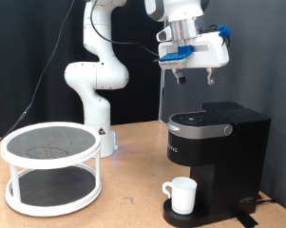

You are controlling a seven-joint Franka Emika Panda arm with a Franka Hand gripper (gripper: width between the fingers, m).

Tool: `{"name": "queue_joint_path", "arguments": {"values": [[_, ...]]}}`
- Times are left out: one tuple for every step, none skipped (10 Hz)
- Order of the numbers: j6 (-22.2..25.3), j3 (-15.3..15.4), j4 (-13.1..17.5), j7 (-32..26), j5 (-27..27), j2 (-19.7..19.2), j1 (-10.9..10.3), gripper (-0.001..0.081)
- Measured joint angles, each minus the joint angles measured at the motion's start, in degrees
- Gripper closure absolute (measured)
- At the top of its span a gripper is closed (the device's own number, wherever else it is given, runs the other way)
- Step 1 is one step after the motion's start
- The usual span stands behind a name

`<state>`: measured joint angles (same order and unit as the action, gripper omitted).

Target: Make a cup of coffee with the keurig machine

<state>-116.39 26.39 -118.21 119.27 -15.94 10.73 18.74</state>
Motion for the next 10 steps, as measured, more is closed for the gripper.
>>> {"name": "queue_joint_path", "arguments": {"values": [[0.2,0.03,0.61,-0.24,0.87,-0.79,0.0,0.0072],[0.3,0.07,0.98,-0.35,1.66,-1.3,-0.01,0.0072],[0.6,0.08,1.23,-0.72,2.13,-1.71,-0.01,0.0072],[0.96,0.08,1.42,-0.98,2.22,-1.97,-0.01,0.0187],[1.08,0.08,1.48,-1.02,2.23,-2.06,-0.01,0.0187],[1.16,0.08,1.49,-1.02,2.25,-2.11,-0.01,0.0323],[1.27,0.08,1.49,-1.02,2.27,-2.18,-0.01,0.0323],[1.38,0.08,1.49,-1.02,2.34,-2.3,-0.01,0.0523],[1.42,0.08,1.5,-1.02,2.46,-2.55,-0.01,0.0677],[1.42,0.08,1.53,-1.02,2.8,-2.95,-0.01,0.0677]]}}
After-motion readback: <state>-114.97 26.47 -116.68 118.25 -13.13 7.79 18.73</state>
